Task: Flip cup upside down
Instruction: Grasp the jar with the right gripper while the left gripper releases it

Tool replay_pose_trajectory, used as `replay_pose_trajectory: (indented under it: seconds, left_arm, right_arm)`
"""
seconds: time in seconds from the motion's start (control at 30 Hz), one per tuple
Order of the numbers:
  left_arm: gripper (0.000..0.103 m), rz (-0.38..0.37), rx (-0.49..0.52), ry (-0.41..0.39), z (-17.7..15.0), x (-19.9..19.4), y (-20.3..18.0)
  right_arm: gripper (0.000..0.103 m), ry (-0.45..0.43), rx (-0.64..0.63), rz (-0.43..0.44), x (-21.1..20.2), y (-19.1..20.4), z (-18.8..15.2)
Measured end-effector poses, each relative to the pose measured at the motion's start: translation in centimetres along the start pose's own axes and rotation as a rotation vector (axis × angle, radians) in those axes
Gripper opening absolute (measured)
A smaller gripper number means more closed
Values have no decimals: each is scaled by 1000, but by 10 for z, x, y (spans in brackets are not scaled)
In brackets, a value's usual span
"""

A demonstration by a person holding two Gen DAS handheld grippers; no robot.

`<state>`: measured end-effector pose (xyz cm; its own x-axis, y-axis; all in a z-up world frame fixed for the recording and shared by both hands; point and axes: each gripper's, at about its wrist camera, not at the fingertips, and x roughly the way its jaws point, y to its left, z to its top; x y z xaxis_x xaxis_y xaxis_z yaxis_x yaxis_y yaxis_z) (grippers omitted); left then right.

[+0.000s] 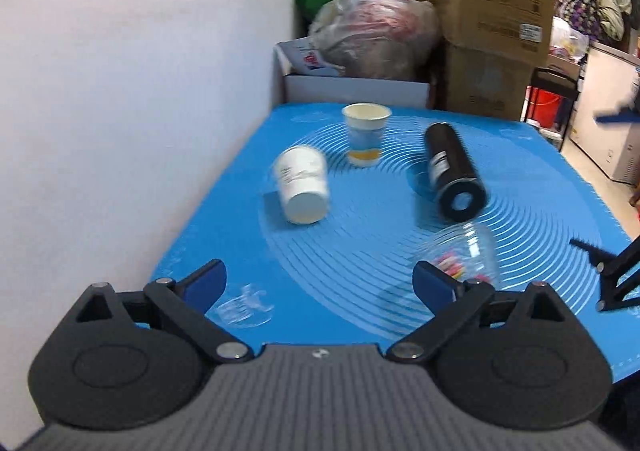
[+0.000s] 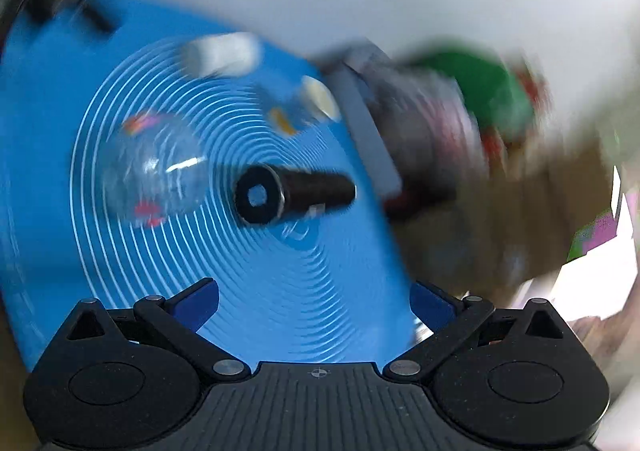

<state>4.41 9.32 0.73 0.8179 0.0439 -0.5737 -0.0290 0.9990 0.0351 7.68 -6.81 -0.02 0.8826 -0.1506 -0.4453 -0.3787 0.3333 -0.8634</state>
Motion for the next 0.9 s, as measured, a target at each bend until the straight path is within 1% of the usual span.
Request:
replay_pose_trajectory:
  seconds: [0.1, 0.2, 0.27, 0.3, 0.37, 0.4, 0.47, 0.53, 0.57, 0.67, 0.73, 0.8, 0.83, 0.9]
  left_arm:
    - [99, 28, -32, 11, -12, 5, 20]
    - [99, 45, -55, 13, -23, 7, 36]
    - [99, 42, -74, 12, -28, 8, 45]
    - [99, 38, -82, 9, -30, 8, 50]
    - [99, 33, -86, 2, -34, 9, 56]
    - [99, 33, -85, -2, -36, 9, 59]
    - [99, 28, -81, -8, -40, 12, 64]
    - [99, 15, -85, -9, -43, 14, 68]
    - [99, 6, -87, -9, -44, 16, 69]
    - [99, -10, -84, -4, -48, 21, 72]
    - [99, -17, -91, 0, -49, 25, 75]
    - [99, -25, -102, 4, -49, 29, 78]
    - [99, -26, -106, 6, -49, 31, 79]
    - [99, -28, -110, 10, -48, 35, 80]
  right_arm:
    - [103, -64, -460, -107, -2, 38, 20]
    - [103, -151, -915, -148, -5, 75, 22]
    - [103, -218, -1179, -154, -5, 91, 17]
    - [103, -247, -1291, -166, -3, 98, 15]
    - [103, -301, -1476, -190, 1, 107, 14]
    - [103, -335, -1586, -204, 5, 109, 10]
    - [103, -376, -1780, -230, 17, 115, 0]
    - [103, -365, -1901, -225, 28, 118, -3]
    - [103, -350, -1943, -196, 33, 120, -2]
    - [98, -336, -1981, -110, 41, 125, 2]
    - [95, -346, -1997, -83, 46, 131, 6]
    - [84, -326, -1999, -58, 55, 135, 10]
    - [80, -321, -2002, -49, 58, 138, 13]
    - [80, -314, -1997, -13, 62, 144, 19]
